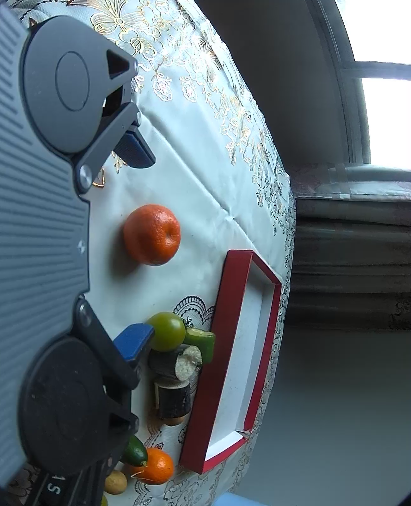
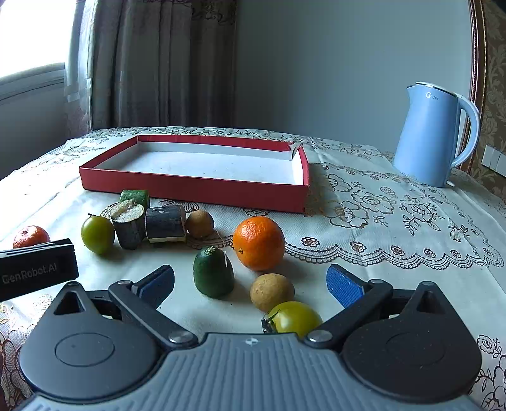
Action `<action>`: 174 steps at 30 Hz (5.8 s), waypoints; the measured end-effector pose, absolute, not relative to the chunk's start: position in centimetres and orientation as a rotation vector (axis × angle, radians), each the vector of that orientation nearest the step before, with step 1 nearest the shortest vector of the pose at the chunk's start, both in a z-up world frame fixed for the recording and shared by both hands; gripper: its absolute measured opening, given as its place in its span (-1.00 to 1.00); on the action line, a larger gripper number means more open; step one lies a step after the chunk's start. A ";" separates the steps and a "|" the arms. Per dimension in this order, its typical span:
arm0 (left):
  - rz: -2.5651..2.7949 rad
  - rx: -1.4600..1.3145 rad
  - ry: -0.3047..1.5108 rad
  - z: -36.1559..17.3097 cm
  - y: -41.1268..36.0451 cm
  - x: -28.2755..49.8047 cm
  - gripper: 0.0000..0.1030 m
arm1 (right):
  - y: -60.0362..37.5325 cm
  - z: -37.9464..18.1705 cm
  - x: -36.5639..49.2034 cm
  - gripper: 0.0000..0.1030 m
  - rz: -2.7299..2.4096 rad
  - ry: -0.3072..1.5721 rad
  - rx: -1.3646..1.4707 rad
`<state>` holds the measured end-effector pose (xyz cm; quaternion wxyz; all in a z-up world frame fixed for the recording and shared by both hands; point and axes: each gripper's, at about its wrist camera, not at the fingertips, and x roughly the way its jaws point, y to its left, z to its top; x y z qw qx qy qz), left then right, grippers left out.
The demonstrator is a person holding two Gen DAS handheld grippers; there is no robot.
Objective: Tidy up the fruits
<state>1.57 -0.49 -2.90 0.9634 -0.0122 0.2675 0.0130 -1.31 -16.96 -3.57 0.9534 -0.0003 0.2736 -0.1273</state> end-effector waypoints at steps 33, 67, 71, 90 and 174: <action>0.018 -0.039 0.594 -3.4 -0.5 2.6 1.00 | -16.8 -3.5 -1.4 1.00 -0.253 0.558 -0.005; 0.020 -0.036 0.599 -3.6 -0.5 2.7 1.00 | -16.7 -3.6 -1.3 1.00 -0.246 0.560 -0.003; 0.020 -0.035 0.599 -3.6 -0.5 2.7 1.00 | -16.7 -3.6 -1.3 1.00 -0.246 0.560 -0.002; 0.012 -0.056 0.603 -3.8 -0.3 2.7 1.00 | -19.6 -2.6 -4.4 1.00 -0.113 0.523 0.033; -0.015 -0.071 0.620 -3.7 -0.3 2.9 1.00 | -27.3 -2.0 14.7 -0.07 -0.003 0.697 0.060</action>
